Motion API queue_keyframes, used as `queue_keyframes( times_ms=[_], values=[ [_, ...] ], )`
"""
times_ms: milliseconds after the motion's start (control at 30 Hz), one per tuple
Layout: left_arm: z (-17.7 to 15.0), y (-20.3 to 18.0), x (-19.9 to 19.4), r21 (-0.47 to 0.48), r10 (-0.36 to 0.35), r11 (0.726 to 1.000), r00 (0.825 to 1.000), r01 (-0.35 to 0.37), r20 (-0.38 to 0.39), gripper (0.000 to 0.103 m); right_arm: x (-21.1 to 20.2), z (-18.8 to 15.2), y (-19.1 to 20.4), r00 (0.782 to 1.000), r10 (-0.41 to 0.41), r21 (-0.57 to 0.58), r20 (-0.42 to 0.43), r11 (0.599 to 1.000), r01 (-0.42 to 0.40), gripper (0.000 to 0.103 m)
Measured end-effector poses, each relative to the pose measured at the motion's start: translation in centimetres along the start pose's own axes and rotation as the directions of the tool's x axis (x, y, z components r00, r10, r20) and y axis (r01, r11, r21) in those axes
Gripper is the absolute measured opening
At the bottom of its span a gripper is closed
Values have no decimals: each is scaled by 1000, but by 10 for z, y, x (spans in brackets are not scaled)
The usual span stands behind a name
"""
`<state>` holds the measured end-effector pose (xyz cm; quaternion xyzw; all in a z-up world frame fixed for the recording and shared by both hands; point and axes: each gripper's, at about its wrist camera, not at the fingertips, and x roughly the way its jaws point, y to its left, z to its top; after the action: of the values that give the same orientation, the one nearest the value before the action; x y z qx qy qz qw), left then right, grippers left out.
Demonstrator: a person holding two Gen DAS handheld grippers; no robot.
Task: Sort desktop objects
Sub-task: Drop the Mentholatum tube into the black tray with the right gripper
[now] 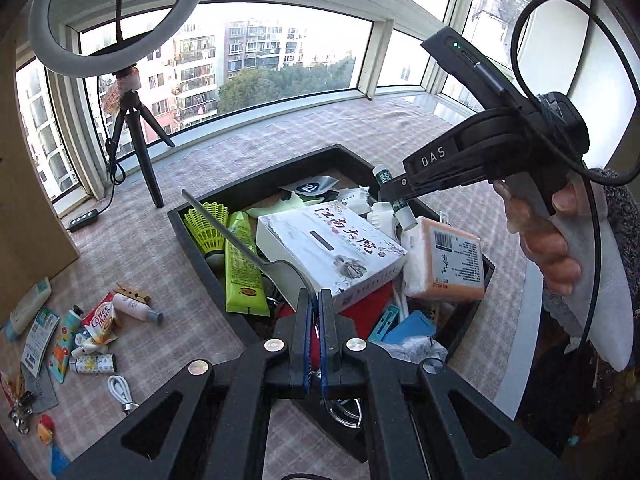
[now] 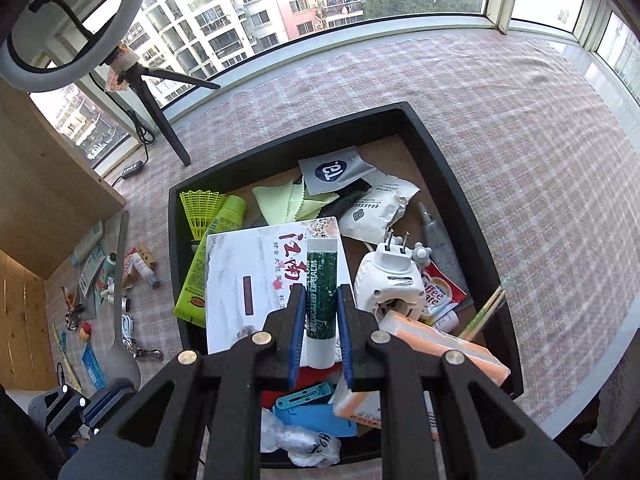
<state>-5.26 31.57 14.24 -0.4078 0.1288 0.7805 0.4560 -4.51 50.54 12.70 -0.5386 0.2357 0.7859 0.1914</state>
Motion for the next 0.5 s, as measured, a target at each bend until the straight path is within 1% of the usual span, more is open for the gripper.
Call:
queue_keyframes(
  times_ms=[33, 67, 100, 133, 167, 200, 300, 500],
  values=[
    [-2, -3, 3, 9, -13, 1000, 1000, 13, -4, 3, 2, 0, -3, 1000, 2, 1, -3, 1000, -2, 16],
    [-3, -4, 9, 18, -19, 1000, 999, 20, -26, 6, 4, 0, -4, 1000, 6, 4, -11, 1000, -6, 16],
    [-4, -5, 17, 18, -31, 999, 997, 32, -69, 12, 5, 1, -6, 1000, 4, 16, -25, 1000, -3, 20],
    [-6, -4, 23, 5, -38, 999, 995, 39, -94, 29, 7, 2, -9, 999, -2, 34, -36, 999, 3, 28],
    [-8, 0, 24, -8, -32, 999, 996, 31, -87, 33, 6, 3, -10, 999, -2, 45, -32, 999, 4, 32],
    [-9, 2, 24, -15, -17, 1000, 996, 15, -82, 32, 4, 3, -10, 1000, -5, 43, -20, 999, 5, 33],
    [-13, 12, 21, -41, -9, 999, 996, 5, -92, 32, -4, 3, -4, 1000, -19, 15, 7, 1000, 19, 34],
    [-17, 24, 9, -48, 40, 998, 996, -44, -79, 32, -8, 2, 10, 999, -9, -12, 32, 1000, 9, 34]
  ],
)
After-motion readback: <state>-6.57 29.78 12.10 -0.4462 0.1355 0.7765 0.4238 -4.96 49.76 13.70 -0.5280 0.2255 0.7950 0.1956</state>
